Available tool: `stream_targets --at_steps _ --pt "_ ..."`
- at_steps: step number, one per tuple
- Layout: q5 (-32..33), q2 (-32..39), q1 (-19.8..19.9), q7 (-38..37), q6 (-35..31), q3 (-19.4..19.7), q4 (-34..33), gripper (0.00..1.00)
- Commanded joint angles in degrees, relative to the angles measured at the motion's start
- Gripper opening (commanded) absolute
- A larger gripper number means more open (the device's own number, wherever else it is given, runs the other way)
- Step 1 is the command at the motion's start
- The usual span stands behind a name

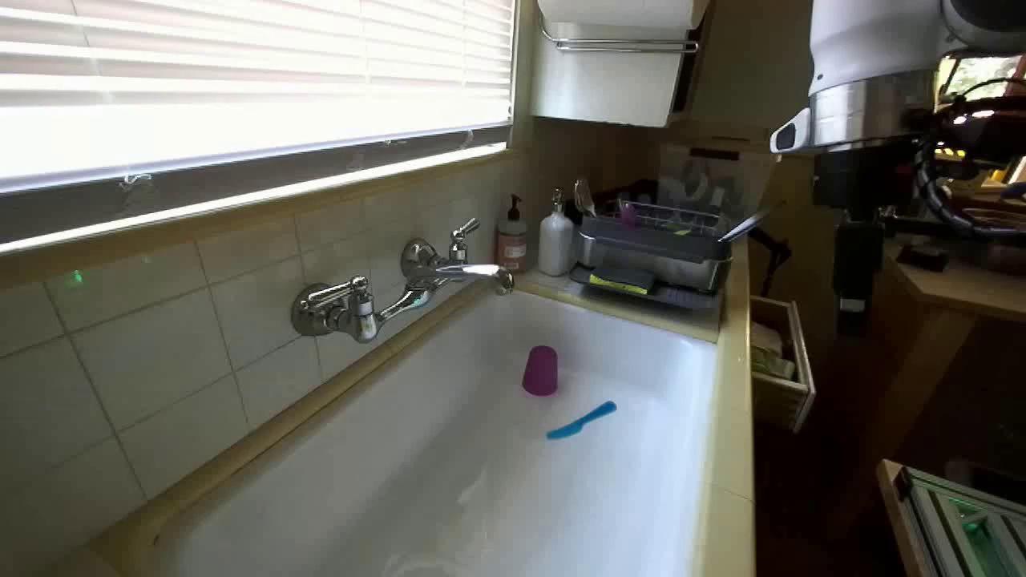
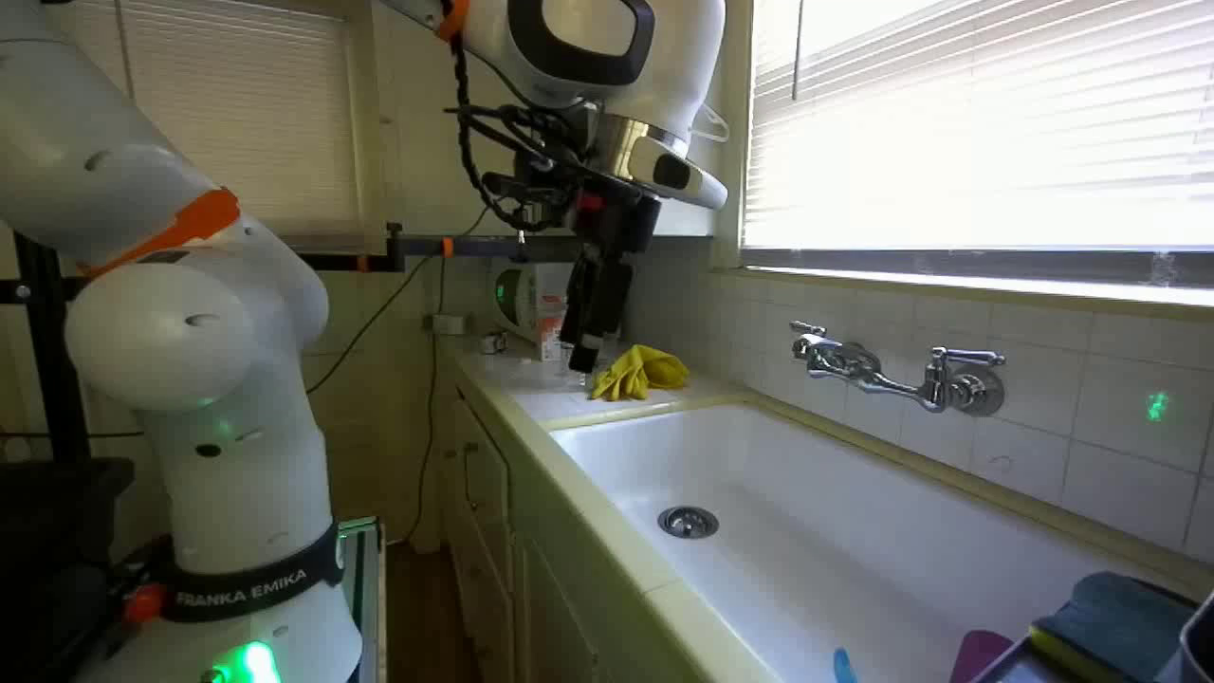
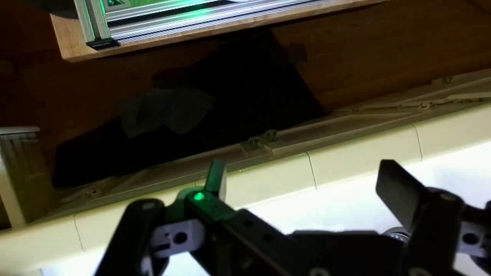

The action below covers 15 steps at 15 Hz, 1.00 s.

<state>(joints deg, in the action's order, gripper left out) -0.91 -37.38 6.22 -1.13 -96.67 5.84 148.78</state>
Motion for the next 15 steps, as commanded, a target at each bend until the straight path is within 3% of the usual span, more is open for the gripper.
stream_targets --at_steps 1,5,9,15 --pt "-0.1 0.0 0.2 0.1 0.1 -0.2 -0.1 1.0" --pt "-0.1 0.0 0.2 0.1 0.1 -0.2 -0.1 1.0" --pt "0.0 2.3 3.8 -4.9 -10.7 1.3 -2.1 1.0" --pt "-1.2 9.7 6.9 -5.6 -25.8 4.8 -8.8 1.0"
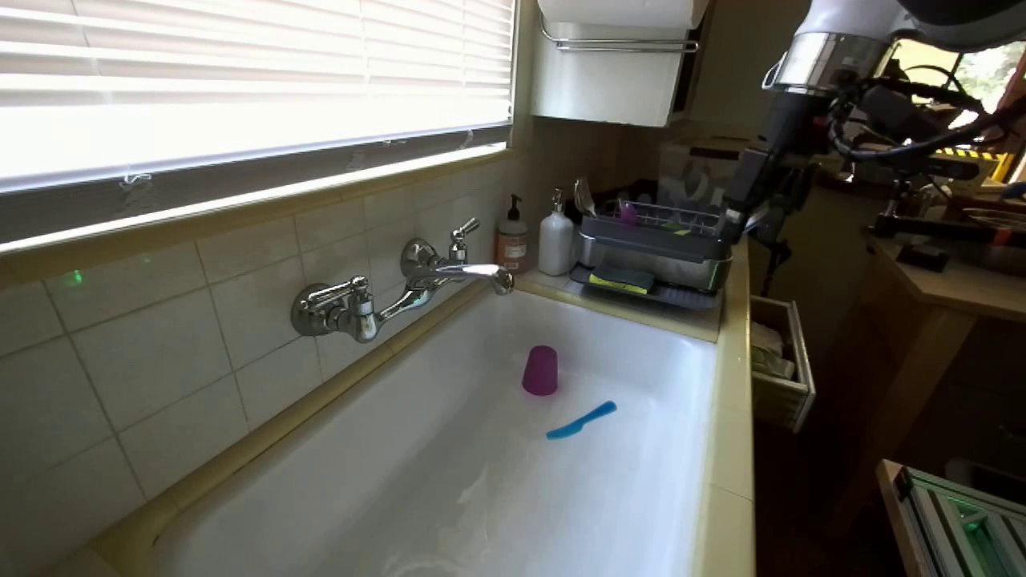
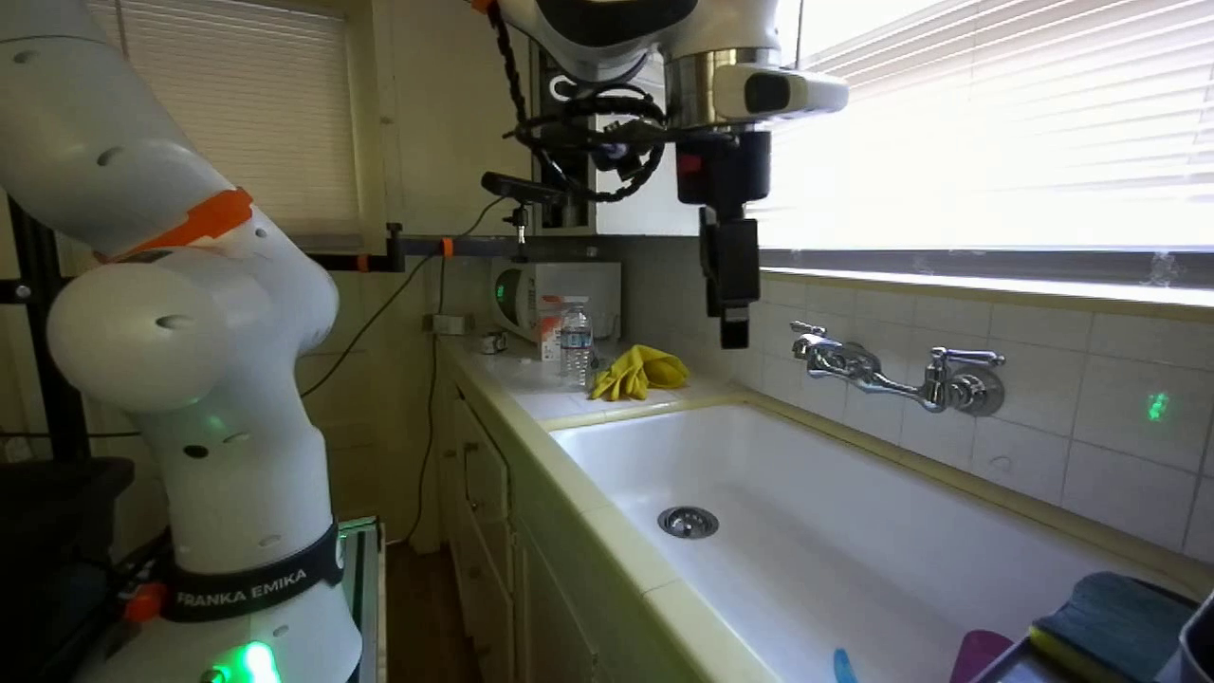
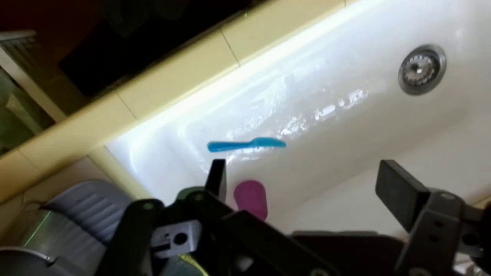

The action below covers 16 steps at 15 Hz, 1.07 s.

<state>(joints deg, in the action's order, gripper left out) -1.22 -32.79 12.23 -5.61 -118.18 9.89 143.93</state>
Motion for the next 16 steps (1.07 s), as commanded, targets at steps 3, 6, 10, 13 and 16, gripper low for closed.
stream_targets --at_steps 3,6,10,13,16 --pt "0.0 9.5 1.3 -2.0 -9.1 0.5 -7.8 1.0" --pt "1.7 14.1 1.8 -3.4 -12.3 0.1 -11.9 1.0" --pt "5.1 20.6 2.7 -3.8 -12.9 0.7 -18.3 1.0" --pt "6.6 24.6 3.2 -3.3 -12.2 1.7 -22.4 1.0" --pt "5.4 23.7 2.6 -2.4 -12.5 2.2 -21.6 1.0"
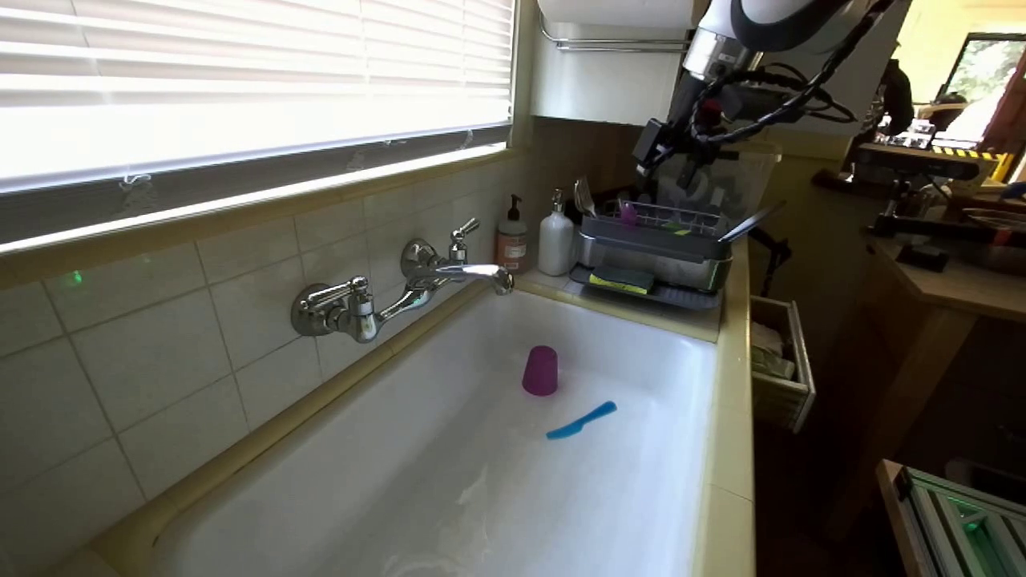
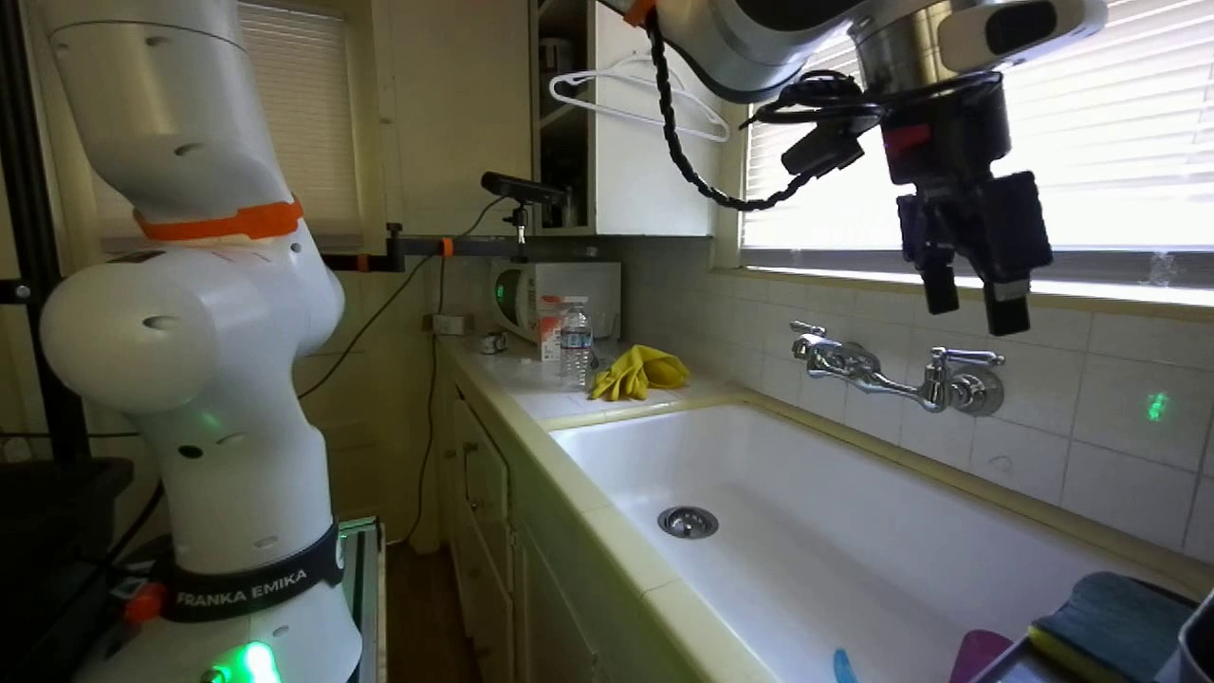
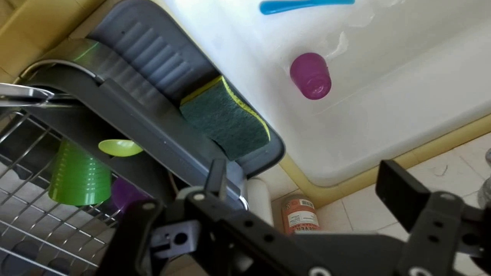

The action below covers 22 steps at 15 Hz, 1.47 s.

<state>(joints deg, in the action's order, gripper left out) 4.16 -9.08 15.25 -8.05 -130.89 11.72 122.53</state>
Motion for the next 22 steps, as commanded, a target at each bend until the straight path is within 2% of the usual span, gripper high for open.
stream_targets --at_steps 1,5,9,15,22 --pt "0.1 0.7 -0.4 0.1 0.2 0.6 -0.9 1.0" --pt "0.2 1.4 -0.4 -0.1 0.1 0.6 -1.4 1.0" --pt "-1.1 5.0 0.9 -7.1 -6.3 1.9 -3.9 1.0" --pt "-0.6 11.7 1.7 -15.0 -10.5 4.0 -8.9 1.0" --pt "-2.1 20.4 1.5 -17.1 -11.2 5.9 -16.1 1.0"
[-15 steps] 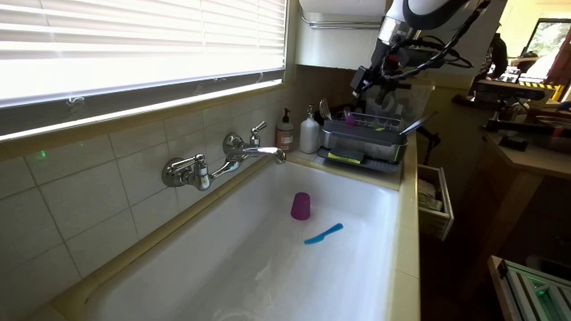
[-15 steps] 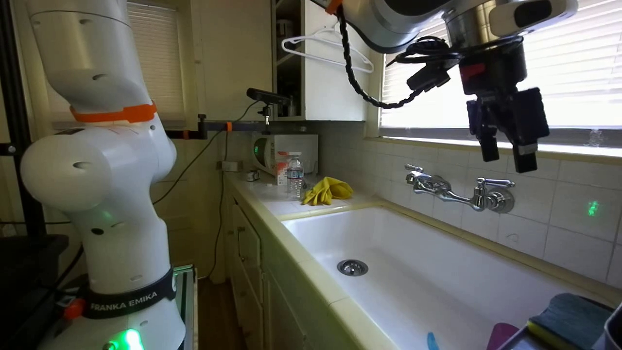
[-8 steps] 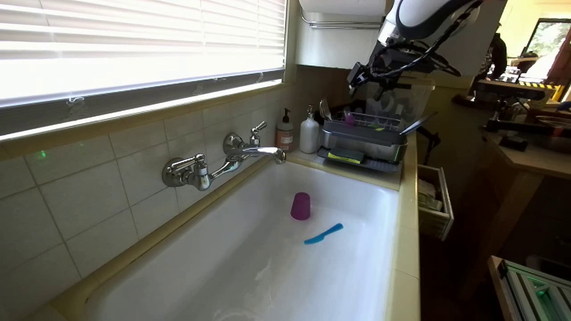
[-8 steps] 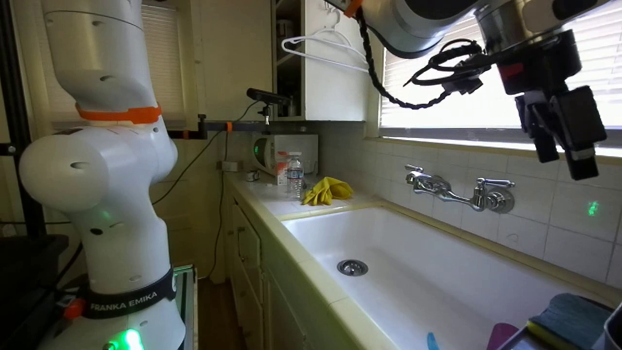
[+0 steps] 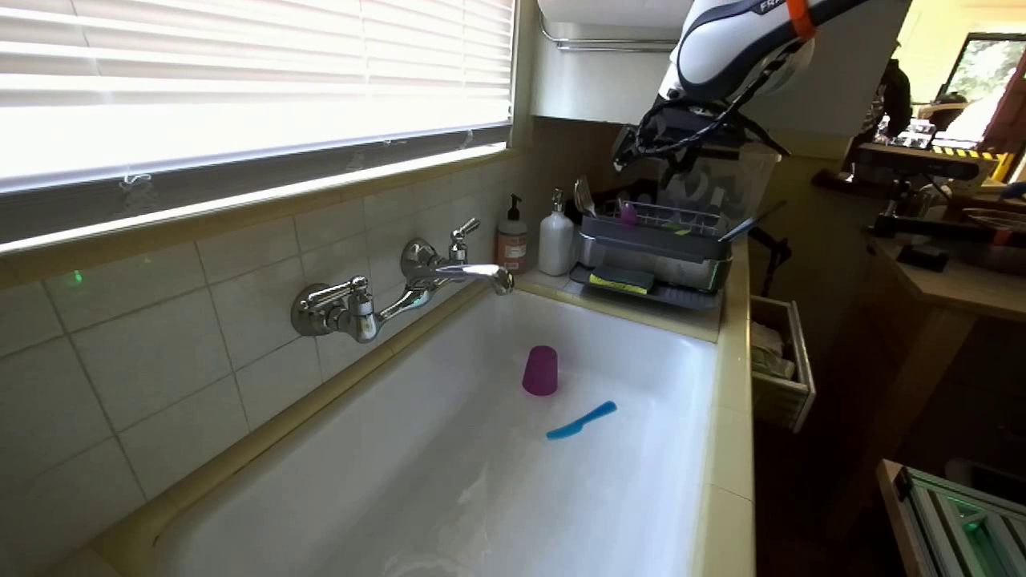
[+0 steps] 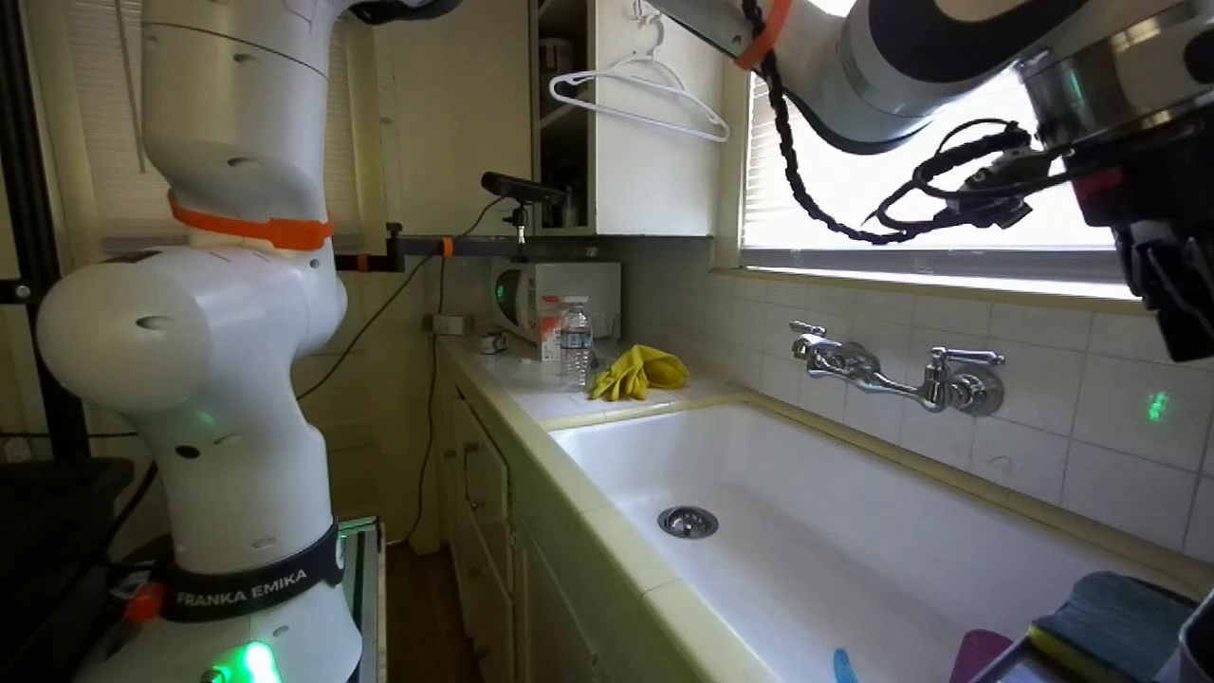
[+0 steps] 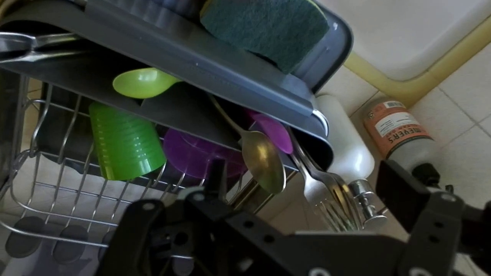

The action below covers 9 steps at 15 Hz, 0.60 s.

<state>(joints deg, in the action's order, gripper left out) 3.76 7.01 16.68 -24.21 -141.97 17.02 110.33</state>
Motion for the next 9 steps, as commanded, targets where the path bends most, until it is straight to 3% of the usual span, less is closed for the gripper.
stream_targets --at_steps 1,9 --pt "-2.2 5.6 0.2 -0.9 0.2 0.8 -5.1 1.0" --pt "-6.3 13.4 0.9 -0.8 1.3 1.8 -12.5 1.0"
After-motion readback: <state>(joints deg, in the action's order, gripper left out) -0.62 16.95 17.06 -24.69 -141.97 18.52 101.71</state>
